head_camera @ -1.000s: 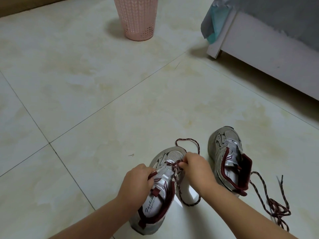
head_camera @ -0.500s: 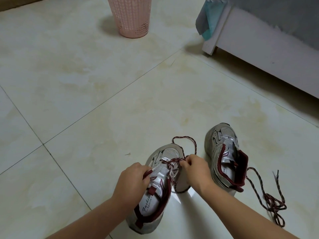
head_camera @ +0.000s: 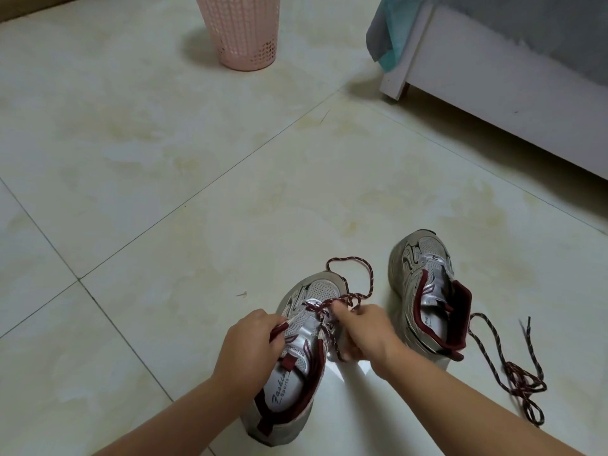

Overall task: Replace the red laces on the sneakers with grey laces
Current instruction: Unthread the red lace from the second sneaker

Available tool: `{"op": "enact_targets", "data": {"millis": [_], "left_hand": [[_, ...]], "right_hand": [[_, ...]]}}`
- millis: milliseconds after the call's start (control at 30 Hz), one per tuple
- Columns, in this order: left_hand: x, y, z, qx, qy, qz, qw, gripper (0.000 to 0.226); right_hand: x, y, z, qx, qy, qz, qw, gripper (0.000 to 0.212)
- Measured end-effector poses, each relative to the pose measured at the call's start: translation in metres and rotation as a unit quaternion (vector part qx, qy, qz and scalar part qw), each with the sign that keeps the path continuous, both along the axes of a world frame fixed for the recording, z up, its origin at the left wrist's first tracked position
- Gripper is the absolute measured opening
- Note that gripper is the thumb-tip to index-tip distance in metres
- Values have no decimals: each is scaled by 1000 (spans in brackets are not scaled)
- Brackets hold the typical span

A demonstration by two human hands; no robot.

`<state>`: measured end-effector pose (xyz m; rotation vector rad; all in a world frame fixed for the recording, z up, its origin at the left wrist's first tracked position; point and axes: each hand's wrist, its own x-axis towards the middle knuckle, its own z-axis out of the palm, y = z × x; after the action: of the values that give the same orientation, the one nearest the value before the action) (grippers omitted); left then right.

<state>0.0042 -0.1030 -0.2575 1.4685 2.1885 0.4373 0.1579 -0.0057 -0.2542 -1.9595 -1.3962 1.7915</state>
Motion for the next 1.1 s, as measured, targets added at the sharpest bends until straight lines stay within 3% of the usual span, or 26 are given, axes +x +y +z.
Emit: {"op": "enact_targets", "data": {"millis": [67,133,367,500,633,933,1000,1100], "left_hand": [[1,0,0,-1,1,0,1000,23],[1,0,0,0,-1,-1,1000,26],[1,-1,-1,1,2,0,1000,24],[0,0,-1,0,-1,1,1000,22],[1,0,-1,4,-6,3,1000,25],[1,0,0,3,-7,3,1000,25],[1,0,0,1,-7,4,1000,25],[1,0,0,-2,-5,4,1000,24]], "right_hand": [[-3,-6,0,-70,50,9,996,28],[-4,-4,-3,-70,60,-14,996,25],[5,12,-6,81,-70,-58,993,34],[1,1,1,-43,56,-27,997,40],[-1,-3,-2,-94,87,-20,992,39],[1,8,-11,75,-94,-51,991,33],[0,9,-8,33,-43,-77,996,35],[-5,3,1,-115,82,-64,988,32]]}}
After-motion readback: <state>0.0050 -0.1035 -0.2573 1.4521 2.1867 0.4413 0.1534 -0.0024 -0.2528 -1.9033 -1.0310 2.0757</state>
